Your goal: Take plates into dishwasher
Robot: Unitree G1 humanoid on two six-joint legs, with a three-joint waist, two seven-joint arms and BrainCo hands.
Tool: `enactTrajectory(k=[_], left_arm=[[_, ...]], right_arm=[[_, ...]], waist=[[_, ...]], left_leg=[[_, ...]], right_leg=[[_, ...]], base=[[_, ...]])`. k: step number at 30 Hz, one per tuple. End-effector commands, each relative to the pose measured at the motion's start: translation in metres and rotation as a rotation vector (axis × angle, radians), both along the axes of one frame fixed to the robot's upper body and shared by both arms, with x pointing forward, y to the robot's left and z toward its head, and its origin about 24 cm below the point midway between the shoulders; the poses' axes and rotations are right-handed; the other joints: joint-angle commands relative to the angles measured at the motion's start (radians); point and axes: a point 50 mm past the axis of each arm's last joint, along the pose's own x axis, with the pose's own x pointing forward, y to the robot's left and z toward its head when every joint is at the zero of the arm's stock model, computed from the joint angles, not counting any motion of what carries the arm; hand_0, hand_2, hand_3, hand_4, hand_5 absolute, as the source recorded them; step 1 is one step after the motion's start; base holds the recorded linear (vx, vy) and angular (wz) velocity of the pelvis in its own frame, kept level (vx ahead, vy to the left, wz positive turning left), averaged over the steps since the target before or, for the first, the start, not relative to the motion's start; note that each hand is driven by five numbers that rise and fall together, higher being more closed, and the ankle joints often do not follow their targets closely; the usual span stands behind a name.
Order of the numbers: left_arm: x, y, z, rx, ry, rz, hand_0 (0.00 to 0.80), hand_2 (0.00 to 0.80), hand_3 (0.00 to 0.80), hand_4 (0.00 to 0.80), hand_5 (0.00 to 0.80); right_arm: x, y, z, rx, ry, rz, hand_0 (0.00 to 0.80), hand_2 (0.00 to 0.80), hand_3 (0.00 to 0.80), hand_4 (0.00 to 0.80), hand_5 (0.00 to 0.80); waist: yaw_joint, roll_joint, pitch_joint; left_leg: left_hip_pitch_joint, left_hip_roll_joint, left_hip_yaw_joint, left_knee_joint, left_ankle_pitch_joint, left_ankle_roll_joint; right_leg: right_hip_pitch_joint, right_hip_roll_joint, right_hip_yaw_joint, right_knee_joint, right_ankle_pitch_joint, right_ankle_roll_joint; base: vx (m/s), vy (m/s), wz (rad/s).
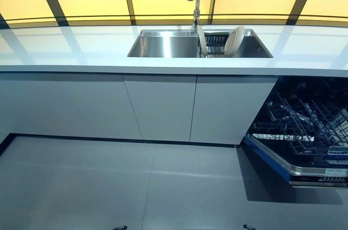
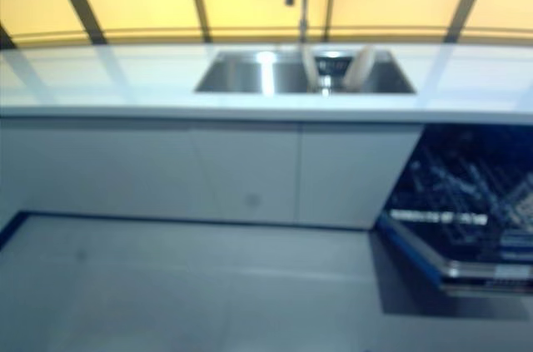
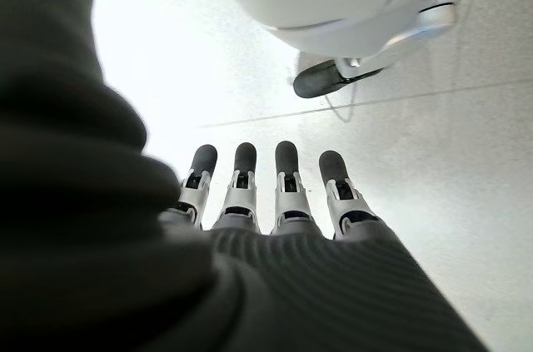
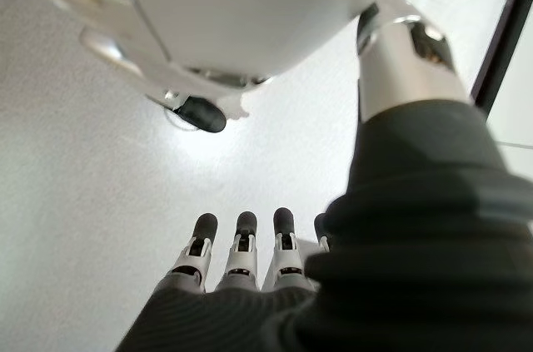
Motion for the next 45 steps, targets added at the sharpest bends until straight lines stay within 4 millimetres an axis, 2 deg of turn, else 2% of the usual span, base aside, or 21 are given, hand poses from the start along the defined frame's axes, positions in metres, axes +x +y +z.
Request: enactTrajectory(k=[1,7,22,30,33,37,39,42,43,44,45], left_arm=[[0.022,0.012,0.005,0.046,-0.030,0.082,0.000,0.000,0.000,0.000,0.000],[0.028,0.008,0.006,-0.013,-0.014,0.066,0.000,0.000,0.000,0.000,0.000],[0.020,0.006,0.003,0.002,0.003,0.068,0.000,0.000,0.000,0.000,0.000],[0.021,0.005,0.003,0.022,-0.006,0.010,0.000,0.000,0.000,0.000,0.000],[0.021,0.007,0.004,0.040,-0.002,-0.034,0.000,0.000,0.000,0.000,0.000],[0.027,0.008,0.005,0.055,-0.008,-0.071,0.000,0.000,0.000,0.000,0.000],[0.029,0.008,0.006,0.058,-0.007,-0.085,0.000,0.000,0.000,0.000,0.000],[0.033,0.009,0.007,0.061,-0.028,-0.020,0.000,0.000,0.000,0.000,0.000],[0.035,0.010,0.008,0.061,-0.060,0.076,0.000,0.000,0.000,0.000,0.000],[0.036,0.011,0.008,0.071,-0.080,0.114,0.000,0.000,0.000,0.000,0.000],[0.034,0.013,0.008,0.074,-0.105,0.168,0.000,0.000,0.000,0.000,0.000]], right_arm=[[0.016,0.004,0.001,0.025,-0.032,0.017,0.000,0.000,0.000,0.000,0.000],[0.026,-0.003,0.005,0.014,-0.048,0.031,0.000,0.000,0.000,0.000,0.000],[0.025,0.001,0.003,0.007,-0.024,0.023,0.000,0.000,0.000,0.000,0.000],[0.028,-0.002,0.004,-0.017,-0.014,0.076,0.000,0.000,0.000,0.000,0.000],[0.029,-0.004,0.005,0.002,-0.016,0.044,0.000,0.000,0.000,0.000,0.000],[0.033,-0.006,0.006,0.013,-0.045,0.007,0.000,0.000,0.000,0.000,0.000],[0.037,-0.003,0.007,0.034,-0.057,0.008,0.000,0.000,0.000,0.000,0.000],[0.042,0.000,0.008,0.047,-0.071,0.022,0.000,0.000,0.000,0.000,0.000],[0.045,0.000,0.009,0.048,-0.074,0.041,0.000,0.000,0.000,0.000,0.000],[0.046,0.000,0.009,0.046,-0.072,0.055,0.000,0.000,0.000,0.000,0.000],[0.045,-0.003,0.010,0.049,-0.074,0.057,0.000,0.000,0.000,0.000,0.000]], waist=[[0.022,-0.027,0.053],[0.031,-0.022,0.067],[0.029,-0.023,0.056],[0.027,-0.026,0.057],[0.029,-0.025,0.057],[0.029,-0.026,0.056],[0.025,-0.028,0.059],[0.013,-0.040,0.072],[0.012,-0.066,0.098],[0.013,-0.075,0.104],[0.032,-0.099,0.139]], left_leg=[[0.005,-0.093,0.023,-0.004,-0.053,0.094],[0.006,-0.089,0.023,-0.004,-0.054,0.101],[0.016,-0.082,0.021,-0.004,-0.054,0.097],[0.023,-0.075,0.026,-0.004,-0.051,0.087],[0.019,-0.073,0.027,-0.001,-0.048,0.085],[0.013,-0.076,0.018,0.000,-0.048,0.089],[0.014,-0.078,0.010,0.005,-0.053,0.095],[-0.004,-0.075,-0.005,0.085,-0.084,0.105],[-0.058,-0.071,0.004,0.259,-0.124,0.102],[-0.084,-0.068,0.007,0.301,-0.124,0.098],[-0.218,-0.064,-0.004,0.567,-0.071,0.088]], right_leg=[[-0.033,0.071,-0.005,0.077,-0.053,-0.036],[-0.036,0.066,-0.016,0.093,-0.059,-0.036],[-0.023,0.074,-0.018,0.100,-0.075,-0.046],[-0.008,0.079,-0.013,0.080,-0.070,-0.050],[-0.010,0.077,-0.019,0.088,-0.073,-0.050],[-0.018,0.081,-0.013,0.099,-0.081,-0.054],[-0.024,0.091,0.005,0.113,-0.093,-0.062],[-0.047,0.109,0.047,0.169,-0.126,-0.089],[-0.051,0.108,0.071,0.188,-0.131,-0.113],[-0.052,0.107,0.074,0.188,-0.127,-0.120],[-0.045,0.105,0.083,0.196,-0.119,-0.146]], base=[[0.000,0.000,0.00],[-0.019,0.000,0.03],[0.001,-0.013,0.02],[0.011,-0.004,0.00],[0.048,0.015,0.00],[0.000,0.000,0.00],[0.015,-0.024,0.01],[0.019,-0.080,0.15],[0.013,-0.130,0.38],[-0.012,-0.229,0.42],[-0.018,-0.210,0.33]])
